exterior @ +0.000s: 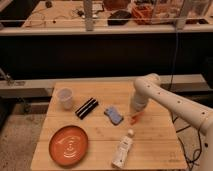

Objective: Place the pepper on the white sponge

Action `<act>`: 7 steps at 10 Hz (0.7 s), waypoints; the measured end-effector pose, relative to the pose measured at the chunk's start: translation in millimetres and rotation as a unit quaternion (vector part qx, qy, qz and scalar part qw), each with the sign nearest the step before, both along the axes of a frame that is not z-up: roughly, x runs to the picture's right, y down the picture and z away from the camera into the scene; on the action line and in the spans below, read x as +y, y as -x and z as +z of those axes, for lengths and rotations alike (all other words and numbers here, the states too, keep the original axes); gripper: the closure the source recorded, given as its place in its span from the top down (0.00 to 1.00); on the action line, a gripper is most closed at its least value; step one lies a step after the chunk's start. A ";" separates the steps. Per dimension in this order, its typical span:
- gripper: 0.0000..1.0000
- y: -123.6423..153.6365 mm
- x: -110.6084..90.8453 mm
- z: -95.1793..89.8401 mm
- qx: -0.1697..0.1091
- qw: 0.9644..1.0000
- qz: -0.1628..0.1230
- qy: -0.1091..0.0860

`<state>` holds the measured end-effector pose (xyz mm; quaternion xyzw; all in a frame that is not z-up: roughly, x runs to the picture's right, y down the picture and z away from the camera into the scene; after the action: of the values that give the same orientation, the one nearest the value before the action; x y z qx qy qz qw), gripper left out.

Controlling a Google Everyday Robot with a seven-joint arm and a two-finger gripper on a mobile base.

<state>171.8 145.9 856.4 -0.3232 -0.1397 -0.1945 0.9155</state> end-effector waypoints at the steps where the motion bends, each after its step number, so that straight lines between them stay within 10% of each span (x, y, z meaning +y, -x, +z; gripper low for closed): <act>1: 0.01 5.8 -4.9 -4.5 -0.004 1.000 -0.004 -0.004; 7: 0.01 39.7 -13.4 -11.4 -0.027 0.999 -0.030 -0.014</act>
<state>132.1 132.5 845.0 -0.3093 -0.1518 -0.2322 0.9096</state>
